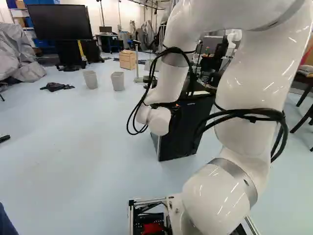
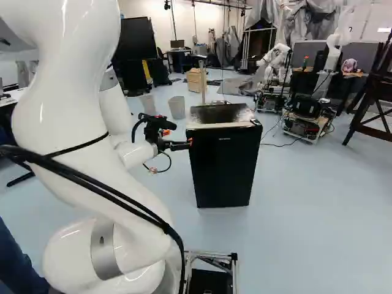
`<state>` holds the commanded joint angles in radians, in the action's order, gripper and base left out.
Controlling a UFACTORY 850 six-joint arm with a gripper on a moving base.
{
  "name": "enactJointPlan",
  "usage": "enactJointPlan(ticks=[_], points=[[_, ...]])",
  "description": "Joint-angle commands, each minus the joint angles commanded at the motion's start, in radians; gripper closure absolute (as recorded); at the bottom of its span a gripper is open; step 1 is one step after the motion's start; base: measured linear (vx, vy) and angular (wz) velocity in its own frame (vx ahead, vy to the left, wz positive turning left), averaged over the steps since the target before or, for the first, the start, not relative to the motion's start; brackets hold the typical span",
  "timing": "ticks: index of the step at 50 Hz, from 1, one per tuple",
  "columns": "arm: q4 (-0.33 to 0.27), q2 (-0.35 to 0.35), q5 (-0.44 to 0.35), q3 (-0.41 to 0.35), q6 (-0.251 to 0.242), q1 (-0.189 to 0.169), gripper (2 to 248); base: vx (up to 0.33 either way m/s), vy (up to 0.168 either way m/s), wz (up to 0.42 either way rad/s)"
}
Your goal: Grab a drink from the fridge
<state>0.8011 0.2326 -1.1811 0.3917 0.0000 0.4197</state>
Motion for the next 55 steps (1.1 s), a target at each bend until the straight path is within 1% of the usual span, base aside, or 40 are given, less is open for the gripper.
enactJointPlan(ticks=[48, 55], points=[[0.365, 0.284, -0.184, 0.197, 0.0, 0.13, 3, 0.0, 0.0, 0.0], [0.419, 0.31, -0.202, 0.225, 0.0, 0.147, 3, 0.0, 0.0, 0.0]])
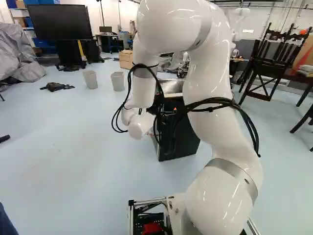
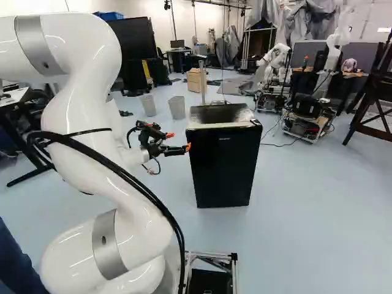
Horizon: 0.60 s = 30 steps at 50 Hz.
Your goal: Grab a drink from the fridge
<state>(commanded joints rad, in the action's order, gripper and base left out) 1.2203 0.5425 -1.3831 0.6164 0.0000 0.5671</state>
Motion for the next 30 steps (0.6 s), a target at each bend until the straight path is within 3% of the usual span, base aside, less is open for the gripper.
enactJointPlan(ticks=[30], points=[[0.208, 0.08, 0.001, 0.143, 0.0, 0.044, 3, 0.0, 0.0, 0.0]])
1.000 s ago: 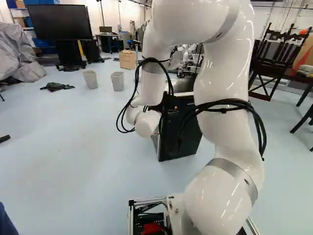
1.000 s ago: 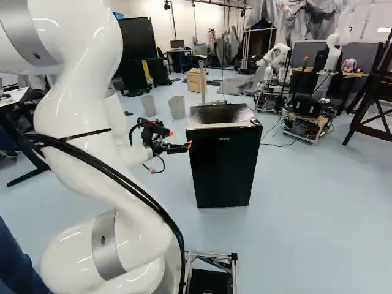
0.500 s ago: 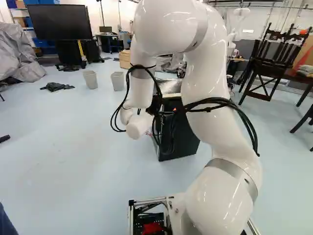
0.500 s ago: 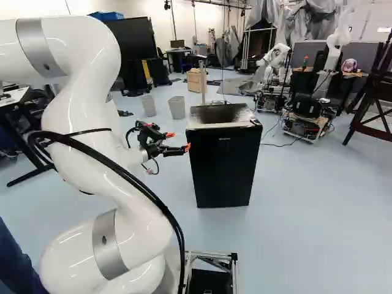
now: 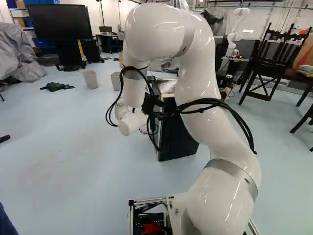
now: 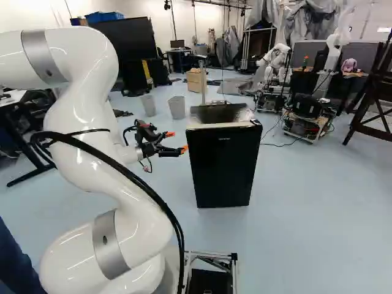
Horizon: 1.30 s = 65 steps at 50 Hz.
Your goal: Grab a drink from the fridge
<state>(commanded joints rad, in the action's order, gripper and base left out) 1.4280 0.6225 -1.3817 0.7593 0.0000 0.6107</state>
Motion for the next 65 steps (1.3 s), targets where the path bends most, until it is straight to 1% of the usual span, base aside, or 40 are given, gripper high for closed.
enactJointPlan(ticks=[8, 19, 29, 52, 65], points=[[0.041, 0.024, 0.023, 0.047, 0.0, -0.006, 3, 0.0, 0.0, 0.0], [0.095, 0.053, 0.064, 0.106, 0.0, -0.022, 3, 0.0, 0.0, 0.0], [0.127, 0.07, 0.093, 0.14, 0.0, -0.036, 3, 0.0, 0.0, 0.0], [0.137, 0.096, 0.103, 0.192, 0.0, -0.07, 3, 0.0, 0.0, 0.0], [0.137, 0.1, 0.103, 0.201, 0.0, -0.084, 3, 0.0, 0.0, 0.0]])
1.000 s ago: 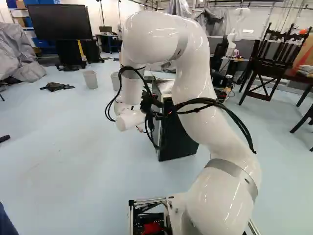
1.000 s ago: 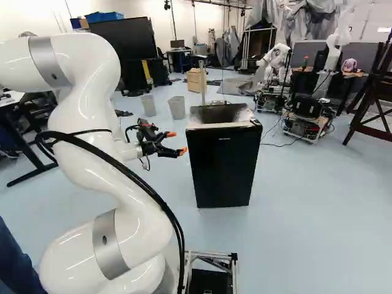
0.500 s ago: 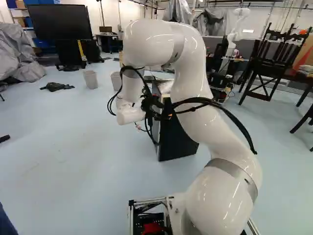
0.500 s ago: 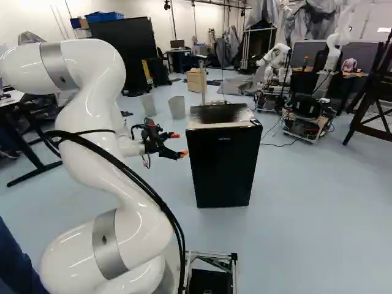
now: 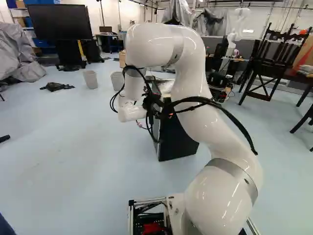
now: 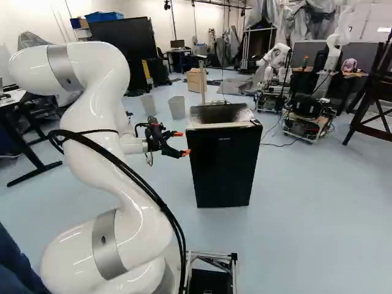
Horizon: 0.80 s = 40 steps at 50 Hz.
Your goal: Grab a drink from the fridge
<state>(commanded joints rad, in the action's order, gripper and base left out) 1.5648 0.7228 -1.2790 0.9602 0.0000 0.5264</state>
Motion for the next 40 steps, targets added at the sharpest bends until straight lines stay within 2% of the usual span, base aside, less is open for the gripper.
enactJointPlan(ticks=[29, 34, 40], points=[[0.0, 0.001, 0.0, 0.001, 0.0, -0.016, 3, 0.0, 0.0, 0.0], [0.0, 0.001, 0.0, 0.001, -0.024, -0.016, 3, 0.0, 0.0, 0.0], [0.0, 0.001, 0.0, 0.001, -0.077, -0.016, 3, 0.0, 0.0, 0.0]])
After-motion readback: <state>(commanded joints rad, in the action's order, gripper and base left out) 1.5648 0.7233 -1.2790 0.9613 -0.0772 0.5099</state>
